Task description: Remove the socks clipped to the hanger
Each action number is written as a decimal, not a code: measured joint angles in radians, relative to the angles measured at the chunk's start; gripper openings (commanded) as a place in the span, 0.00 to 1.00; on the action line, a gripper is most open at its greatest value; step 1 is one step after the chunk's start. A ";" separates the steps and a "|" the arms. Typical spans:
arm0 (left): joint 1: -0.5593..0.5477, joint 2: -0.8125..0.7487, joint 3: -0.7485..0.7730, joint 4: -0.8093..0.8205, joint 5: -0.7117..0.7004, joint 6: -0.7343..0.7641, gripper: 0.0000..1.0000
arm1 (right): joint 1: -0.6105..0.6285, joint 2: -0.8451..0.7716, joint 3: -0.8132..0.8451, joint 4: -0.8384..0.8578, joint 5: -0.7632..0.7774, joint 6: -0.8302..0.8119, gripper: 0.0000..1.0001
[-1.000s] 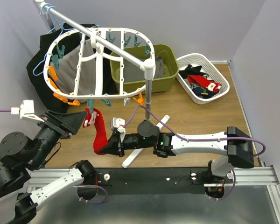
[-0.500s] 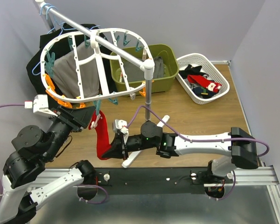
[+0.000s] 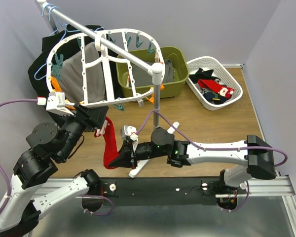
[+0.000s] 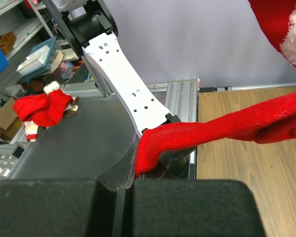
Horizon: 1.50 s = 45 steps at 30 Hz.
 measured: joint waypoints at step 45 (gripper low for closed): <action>0.000 -0.008 -0.061 0.057 -0.020 0.044 0.01 | -0.002 -0.147 -0.347 -0.092 0.106 0.160 0.01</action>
